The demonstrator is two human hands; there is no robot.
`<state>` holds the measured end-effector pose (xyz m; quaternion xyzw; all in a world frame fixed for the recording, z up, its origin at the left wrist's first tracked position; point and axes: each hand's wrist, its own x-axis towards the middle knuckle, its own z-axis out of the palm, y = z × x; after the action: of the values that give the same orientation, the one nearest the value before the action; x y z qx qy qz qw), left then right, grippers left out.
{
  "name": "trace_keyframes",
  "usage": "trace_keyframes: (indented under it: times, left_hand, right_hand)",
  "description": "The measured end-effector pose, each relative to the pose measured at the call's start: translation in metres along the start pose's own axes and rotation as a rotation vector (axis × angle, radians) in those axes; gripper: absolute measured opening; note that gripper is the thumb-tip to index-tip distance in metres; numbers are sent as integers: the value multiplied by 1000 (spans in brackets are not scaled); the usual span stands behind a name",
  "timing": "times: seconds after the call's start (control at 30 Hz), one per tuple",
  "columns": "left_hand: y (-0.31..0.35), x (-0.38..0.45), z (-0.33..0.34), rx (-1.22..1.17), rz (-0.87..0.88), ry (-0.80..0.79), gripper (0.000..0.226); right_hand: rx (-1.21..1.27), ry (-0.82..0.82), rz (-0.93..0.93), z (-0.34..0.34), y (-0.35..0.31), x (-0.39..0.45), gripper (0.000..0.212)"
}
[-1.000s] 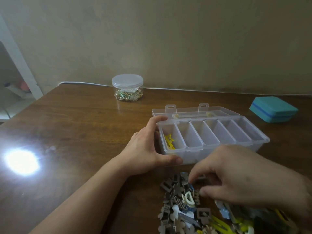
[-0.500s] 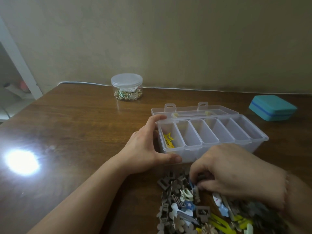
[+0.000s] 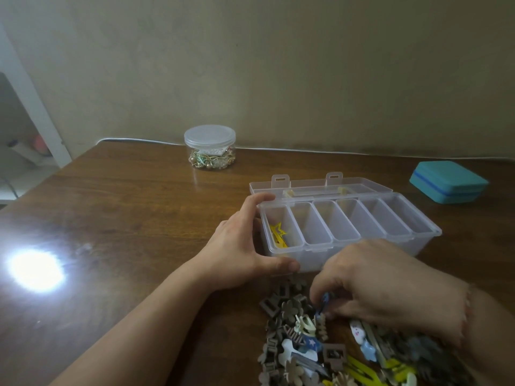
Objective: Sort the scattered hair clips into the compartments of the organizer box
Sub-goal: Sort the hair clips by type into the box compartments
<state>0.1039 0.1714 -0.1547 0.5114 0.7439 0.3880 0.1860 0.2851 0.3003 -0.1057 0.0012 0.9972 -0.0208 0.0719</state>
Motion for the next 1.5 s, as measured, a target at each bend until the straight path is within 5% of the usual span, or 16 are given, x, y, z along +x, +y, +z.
trace_keyframes:
  times: [0.2,0.33,0.5,0.7,0.77,0.9,1.07,1.37,1.5]
  left_hand:
    - [1,-1,0,-24,3,2,106]
    - [0,0,1,-19,17,8,106]
    - [-1,0,1,-26,6,8,106]
    - [-2,0,1,-27,8,7,105]
    - [-1,0,1,-23,11,13,106]
    - [0,0,1,-23,13,14,105]
    - [0,-1,1,-21,11,14,105]
    - [2,-2,1,-25,3,7,106]
    - [2,-1,1,-22,-6,2,107]
  right_hand:
    - [42,58,-59,-4,1,-5,21]
    - [590,120,-73,-13,-1,-5,4]
    - [1153,572,161,-15,-10,13,8]
    - [986,756,229,-10,-10,14,13]
    - [768,652,88,-14,-12,0,8]
    - [300,6,-34,-16,-21,-11,27]
    - [104,61,35,-7,-33,-5,46]
    - [58,120,168,-12,-27,-8,24]
    - [145,-14,91,-16,-33,-9,29]
